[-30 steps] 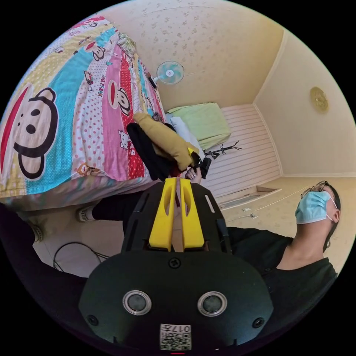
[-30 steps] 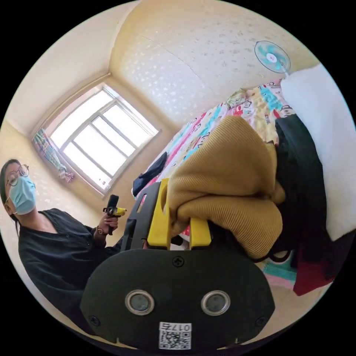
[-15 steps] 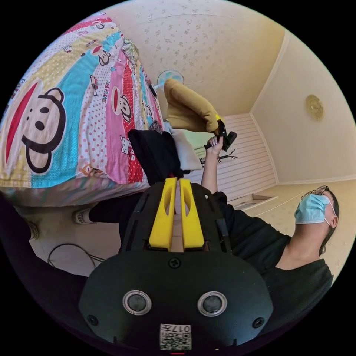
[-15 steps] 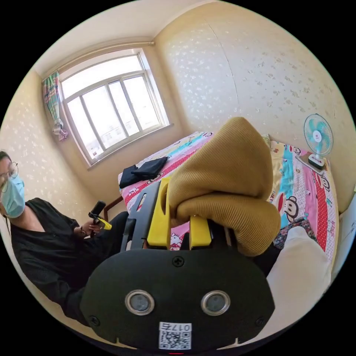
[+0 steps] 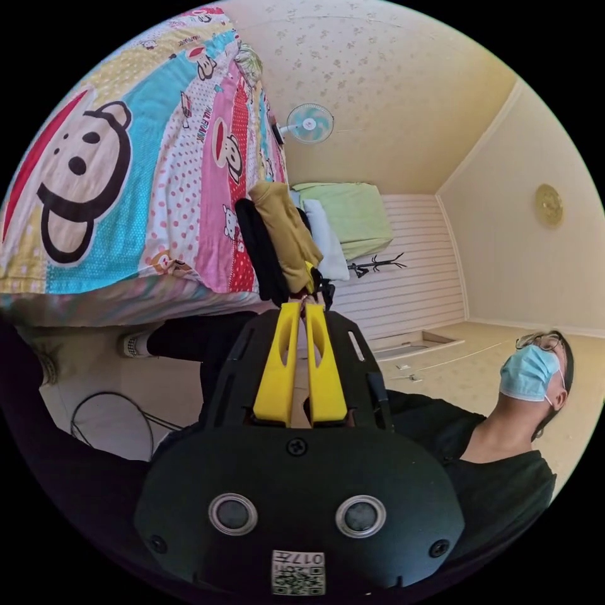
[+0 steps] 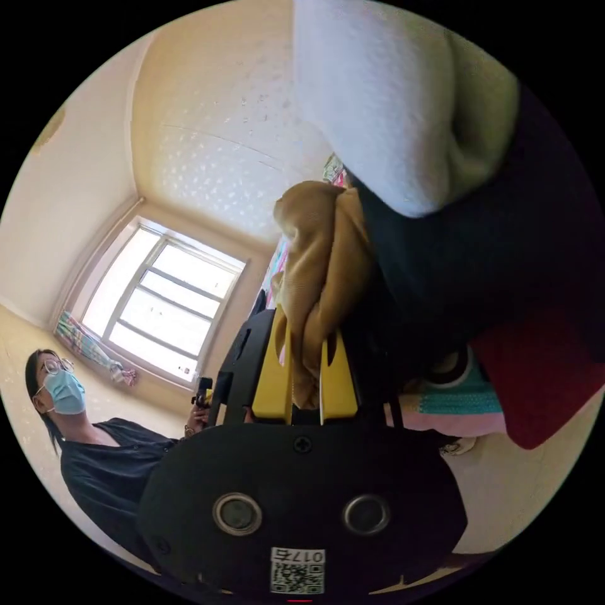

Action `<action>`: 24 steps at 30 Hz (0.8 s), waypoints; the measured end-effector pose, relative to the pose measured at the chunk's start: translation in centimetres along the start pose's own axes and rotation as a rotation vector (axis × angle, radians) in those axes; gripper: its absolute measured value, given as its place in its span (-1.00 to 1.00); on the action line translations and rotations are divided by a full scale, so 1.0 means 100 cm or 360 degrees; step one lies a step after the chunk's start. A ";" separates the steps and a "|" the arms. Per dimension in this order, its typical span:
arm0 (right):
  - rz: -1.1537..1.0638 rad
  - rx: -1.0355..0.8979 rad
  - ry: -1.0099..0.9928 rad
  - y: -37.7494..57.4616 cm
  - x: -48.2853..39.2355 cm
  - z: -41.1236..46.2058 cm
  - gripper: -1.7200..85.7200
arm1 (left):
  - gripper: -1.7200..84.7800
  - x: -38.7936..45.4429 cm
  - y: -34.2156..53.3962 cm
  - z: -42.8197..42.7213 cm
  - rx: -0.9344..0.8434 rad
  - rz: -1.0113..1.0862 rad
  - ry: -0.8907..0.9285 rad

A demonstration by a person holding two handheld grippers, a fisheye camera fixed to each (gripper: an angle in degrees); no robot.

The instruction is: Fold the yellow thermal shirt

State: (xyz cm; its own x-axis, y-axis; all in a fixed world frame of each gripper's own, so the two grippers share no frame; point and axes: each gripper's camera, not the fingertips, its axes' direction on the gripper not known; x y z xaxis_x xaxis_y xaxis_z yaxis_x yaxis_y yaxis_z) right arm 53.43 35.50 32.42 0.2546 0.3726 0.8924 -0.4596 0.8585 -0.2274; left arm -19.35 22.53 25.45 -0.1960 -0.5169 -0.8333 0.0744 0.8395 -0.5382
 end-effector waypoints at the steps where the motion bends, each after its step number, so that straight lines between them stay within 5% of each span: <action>1: -0.0035 -0.0027 0.0136 -0.001 -0.022 0.003 -0.84 | -0.97 0.005 0.000 0.002 -0.0013 0.0027 -0.0012; 5: 0.0113 -0.0046 0.0556 0.023 -0.036 0.016 -0.82 | -0.97 0.007 0.004 -0.002 0.0010 0.0038 -0.0069; 12: 0.0300 0.0154 0.0376 0.069 -0.041 -0.006 -0.78 | -0.95 -0.003 0.010 -0.060 0.0108 -0.0054 -0.0276; 18: -0.0178 0.0170 0.0525 0.029 -0.129 0.022 -0.74 | -0.92 0.002 0.018 -0.104 0.0231 -0.0053 -0.0304; 24: -0.0455 -0.0256 0.0613 -0.092 -0.159 0.132 -0.62 | -0.91 0.008 0.032 -0.121 0.0276 -0.0078 -0.0265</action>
State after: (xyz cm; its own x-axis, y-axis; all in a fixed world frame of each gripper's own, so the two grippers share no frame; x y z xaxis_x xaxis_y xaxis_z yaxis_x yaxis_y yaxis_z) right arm 42.36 16.98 25.46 0.6603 0.1916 0.7262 -0.1965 0.9773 -0.0792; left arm -31.13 26.85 24.56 -0.0406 -0.5887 -0.8073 0.2382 0.7790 -0.5800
